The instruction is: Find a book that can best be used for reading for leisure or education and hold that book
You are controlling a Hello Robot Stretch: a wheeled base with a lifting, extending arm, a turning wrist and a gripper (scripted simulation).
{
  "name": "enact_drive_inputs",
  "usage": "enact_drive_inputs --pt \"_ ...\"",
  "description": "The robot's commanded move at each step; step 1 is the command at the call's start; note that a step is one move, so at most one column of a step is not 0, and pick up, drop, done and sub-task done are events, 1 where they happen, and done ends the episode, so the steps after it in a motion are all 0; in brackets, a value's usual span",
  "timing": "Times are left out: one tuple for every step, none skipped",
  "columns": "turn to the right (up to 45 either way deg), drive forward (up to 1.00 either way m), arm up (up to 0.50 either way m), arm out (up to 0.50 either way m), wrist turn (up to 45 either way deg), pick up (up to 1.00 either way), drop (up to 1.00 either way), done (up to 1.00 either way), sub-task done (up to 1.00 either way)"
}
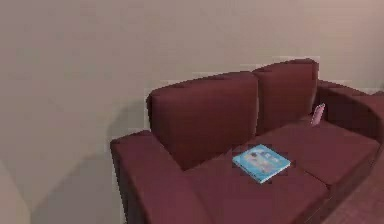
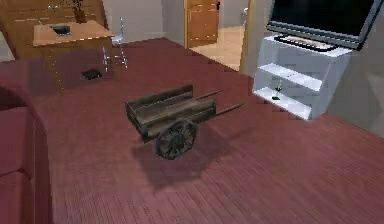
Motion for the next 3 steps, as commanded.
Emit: enact_drive_inputs --pt "-45.0 0.0 0.0 0.0 0.0 0.0 0.0 0.0 0.0" --pt "-21.0 0.0 0.0 0.0 0.0 0.0 0.0 0.0 0.0" --pt "45.0 0.0 0.0 0.0 0.0 0.0 0.0 0.0 0.0"
